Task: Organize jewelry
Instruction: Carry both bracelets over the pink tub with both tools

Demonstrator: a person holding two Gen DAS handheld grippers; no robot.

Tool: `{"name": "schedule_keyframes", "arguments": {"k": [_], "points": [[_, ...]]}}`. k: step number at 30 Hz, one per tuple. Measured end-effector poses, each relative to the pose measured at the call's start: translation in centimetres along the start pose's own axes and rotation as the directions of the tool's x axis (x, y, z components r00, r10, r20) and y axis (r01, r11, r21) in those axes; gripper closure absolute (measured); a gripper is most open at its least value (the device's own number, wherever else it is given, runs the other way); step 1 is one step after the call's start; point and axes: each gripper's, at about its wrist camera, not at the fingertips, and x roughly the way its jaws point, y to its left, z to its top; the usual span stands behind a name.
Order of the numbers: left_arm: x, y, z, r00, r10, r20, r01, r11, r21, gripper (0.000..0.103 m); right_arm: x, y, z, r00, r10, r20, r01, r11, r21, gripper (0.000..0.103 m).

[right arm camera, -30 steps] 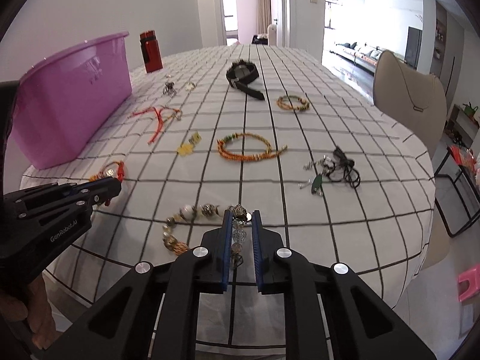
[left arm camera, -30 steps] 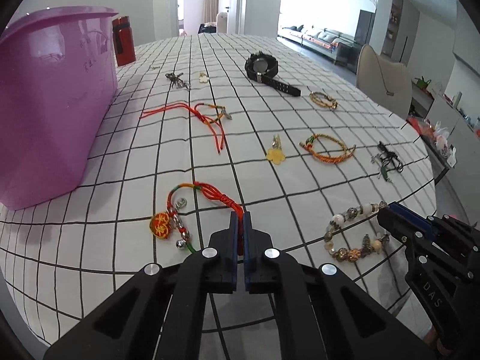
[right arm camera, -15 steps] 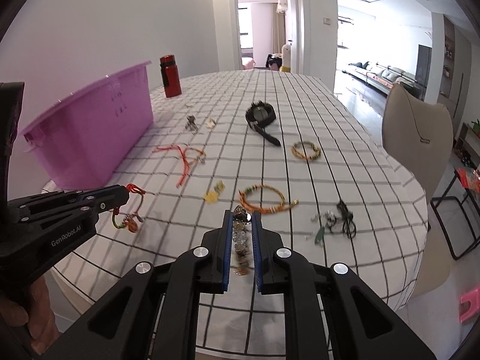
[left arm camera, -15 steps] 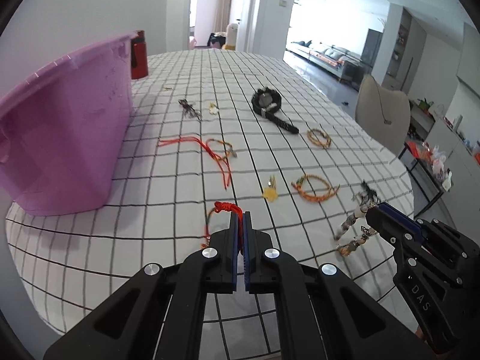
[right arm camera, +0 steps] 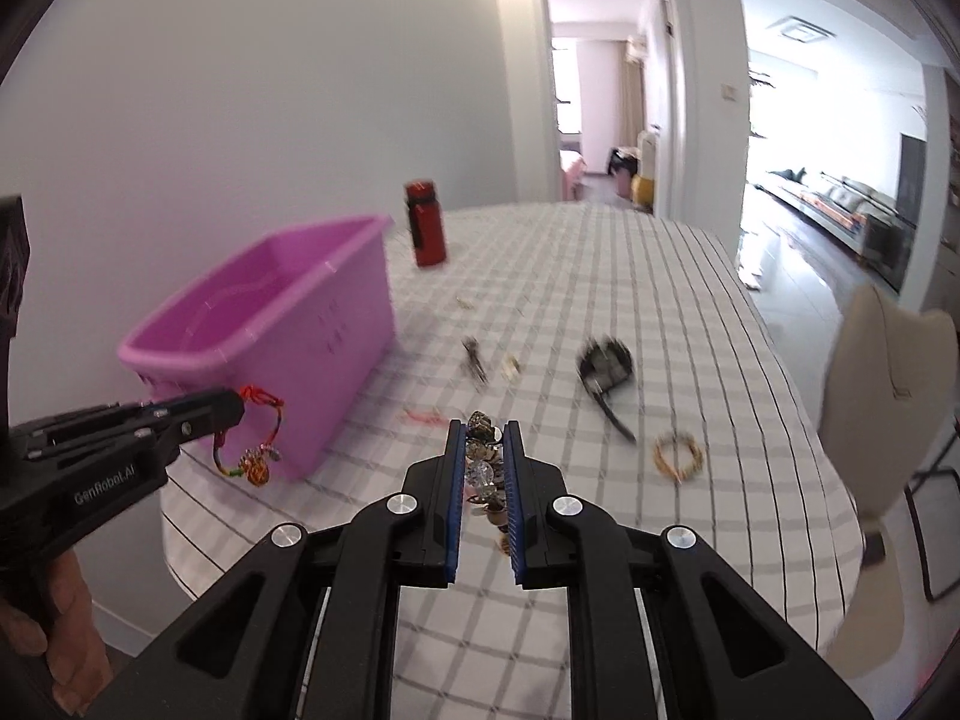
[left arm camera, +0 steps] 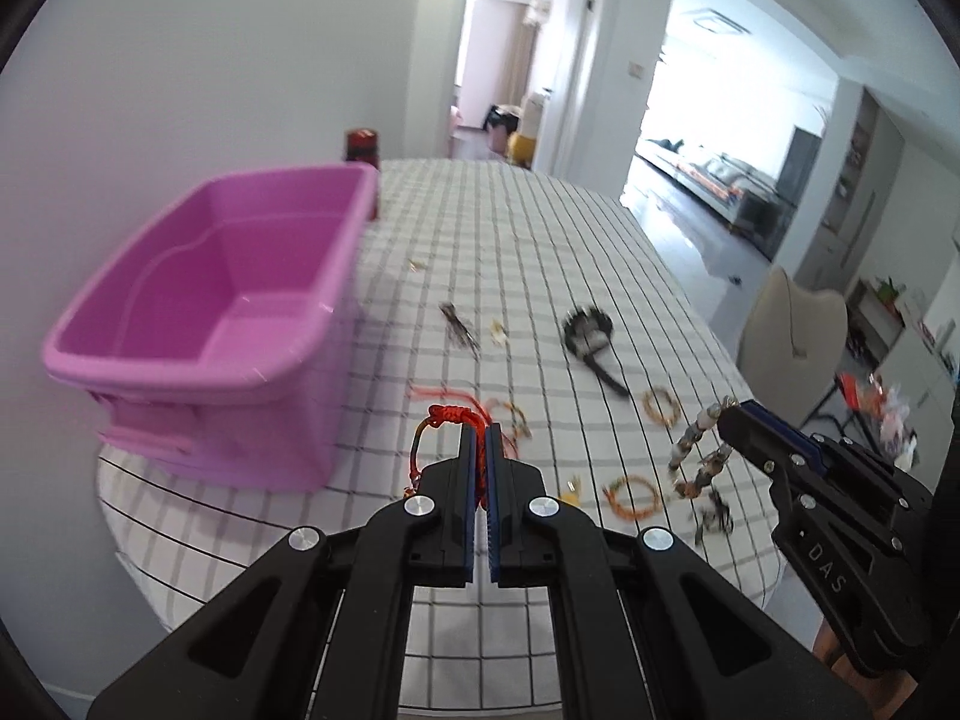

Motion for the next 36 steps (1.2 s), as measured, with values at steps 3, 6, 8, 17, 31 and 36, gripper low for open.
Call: {"name": "schedule_keyframes", "arguments": {"k": [3,6,8,17,31,36], "points": [[-0.8,1.7,2.2,1.0,0.028,0.012,-0.027,0.999,-0.034,0.1,0.4,1.6,3.0,0.999,0.041,0.029,-0.041,0.999,-0.015,0.091],[-1.3,3.8,4.6,0.998,0.058,0.026,-0.056,0.997,-0.051,0.1,1.4,3.7,5.9,0.995,0.085,0.051,-0.084,0.996,-0.021,0.091],[-1.5,5.1,6.1,0.996,0.079,0.043,-0.076,0.996,-0.052,0.1,2.2,5.5,7.8,0.992,0.107,0.064,-0.104,0.994,-0.042,0.091],[0.4,13.1,10.7,0.99,0.133,0.046,-0.13,0.989,-0.065,0.1,7.9,12.8,14.0,0.981,0.187,0.044,-0.184,0.98,-0.076,0.091],[7.4,20.6,10.4,0.975,0.15,-0.166,-0.177,0.972,-0.158,0.1,20.9,17.8,15.4,0.93,0.277,-0.24,-0.306,0.948,-0.092,0.091],[9.5,22.0,10.1,0.955,0.144,-0.26,-0.204,0.954,-0.22,0.1,23.9,18.0,15.0,0.885,0.283,-0.37,-0.335,0.938,-0.086,0.091]]}}
